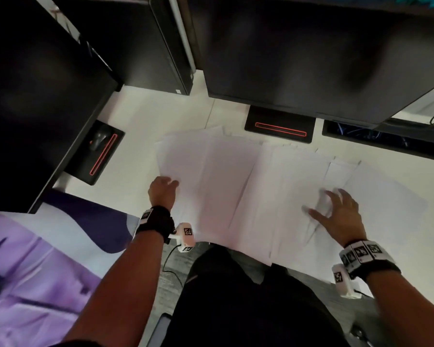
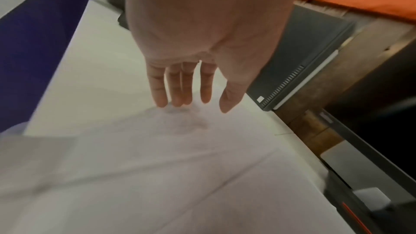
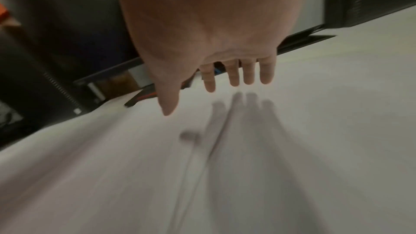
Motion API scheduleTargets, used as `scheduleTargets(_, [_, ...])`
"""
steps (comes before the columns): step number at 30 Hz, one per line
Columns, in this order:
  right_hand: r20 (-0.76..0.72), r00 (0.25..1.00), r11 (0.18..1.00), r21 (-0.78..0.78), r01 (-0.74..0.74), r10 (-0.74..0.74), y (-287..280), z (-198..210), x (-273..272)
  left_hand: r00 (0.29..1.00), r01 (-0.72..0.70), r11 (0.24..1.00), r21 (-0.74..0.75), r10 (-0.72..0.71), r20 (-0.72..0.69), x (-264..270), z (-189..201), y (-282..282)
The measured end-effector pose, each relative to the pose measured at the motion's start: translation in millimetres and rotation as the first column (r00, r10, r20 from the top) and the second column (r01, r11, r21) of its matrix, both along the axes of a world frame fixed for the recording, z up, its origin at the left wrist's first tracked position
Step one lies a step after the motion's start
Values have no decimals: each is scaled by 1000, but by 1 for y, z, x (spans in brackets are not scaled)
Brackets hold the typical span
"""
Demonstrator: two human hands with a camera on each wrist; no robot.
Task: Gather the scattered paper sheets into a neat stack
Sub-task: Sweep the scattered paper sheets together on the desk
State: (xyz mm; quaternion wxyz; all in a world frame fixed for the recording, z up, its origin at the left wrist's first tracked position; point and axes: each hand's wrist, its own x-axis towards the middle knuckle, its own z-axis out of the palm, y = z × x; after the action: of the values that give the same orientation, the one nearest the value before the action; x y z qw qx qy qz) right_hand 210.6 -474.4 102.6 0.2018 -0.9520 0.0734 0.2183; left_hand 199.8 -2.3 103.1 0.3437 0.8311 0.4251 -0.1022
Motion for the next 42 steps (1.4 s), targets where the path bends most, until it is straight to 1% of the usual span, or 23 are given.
scheduleTargets(2, [6, 986, 986, 12, -165, 165, 28, -11, 8, 999, -41, 999, -18, 42, 34, 10, -4, -5])
scheduleTargets(3, [-13, 971, 971, 16, -237, 237, 43, -15, 11, 999, -39, 999, -24, 40, 33, 15, -7, -10])
scheduleTargets(5, [-81, 943, 947, 36, -321, 323, 69, -22, 17, 1000, 7, 999, -37, -8, -11, 23, -13, -20])
scheduleTargets(6, [-122, 934, 942, 44, -334, 337, 80, -25, 18, 999, 26, 999, -46, -28, -26, 25, -15, -26])
scheduleTargets(7, [-163, 927, 941, 45, -336, 339, 88, -29, 20, 999, 23, 998, -64, -25, -31, 27, -19, -31])
scheduleTargets(9, [-233, 915, 944, 39, -329, 329, 100, -34, 20, 999, -28, 993, -111, 24, -41, 28, -25, -38])
scheduleTargets(11, [-267, 908, 944, 27, -328, 323, 106, -37, 18, 996, -52, 990, -130, 43, -73, 29, -27, -43])
scheduleTargets(13, [-269, 907, 944, 23, -329, 322, 108, -39, 18, 994, -32, 988, -150, 17, -104, 31, -27, -46])
scheduleTargets(16, [-257, 909, 942, 24, -334, 329, 107, -39, 18, 995, 14, 987, -162, -31, -100, 33, -25, -53])
scheduleTargets(18, [-253, 907, 939, 22, -343, 337, 106, -38, 18, 998, 6, 982, -189, -17, -58, 32, -22, -59])
scheduleTargets(21, [-257, 907, 940, 16, -340, 332, 107, -38, 18, 1000, -14, 975, -223, 13, -6, 31, -31, -65])
scheduleTargets(23, [-254, 911, 944, 18, -331, 324, 109, -37, 18, 1000, 8, 974, -227, -9, -4, 31, -33, -73])
scheduleTargets(27, [-227, 918, 943, 6, -331, 324, 113, -37, 16, 998, 43, 962, -269, -52, -27, 33, -25, -87])
scheduleTargets(29, [-219, 918, 942, 7, -336, 330, 112, -38, 15, 998, 60, 963, -264, -67, -19, 32, -23, -87])
scheduleTargets(32, [-205, 919, 940, 16, -340, 336, 108, -40, 15, 1000, 6, 981, -192, -7, -3, 29, -15, -75])
scheduleTargets(35, [-195, 920, 939, 9, -345, 340, 103, -42, 14, 989, -148, 985, -93, 149, 3, 26, -11, -53])
scheduleTargets(37, [-192, 922, 940, 7, -342, 337, 104, -42, 14, 980, -194, 981, 4, 194, -39, 25, -12, -42])
scheduleTargets(38, [-194, 922, 940, 6, -341, 336, 105, -42, 14, 979, -197, 980, 19, 197, -45, 25, -18, -37])
scheduleTargets(40, [-198, 921, 940, -2, -342, 335, 107, -43, 15, 980, -198, 979, -45, 198, -15, 26, -27, -32])
scheduleTargets(42, [-203, 920, 938, -13, -345, 336, 108, -43, 16, 975, -217, 973, -77, 219, 24, 28, -22, -35])
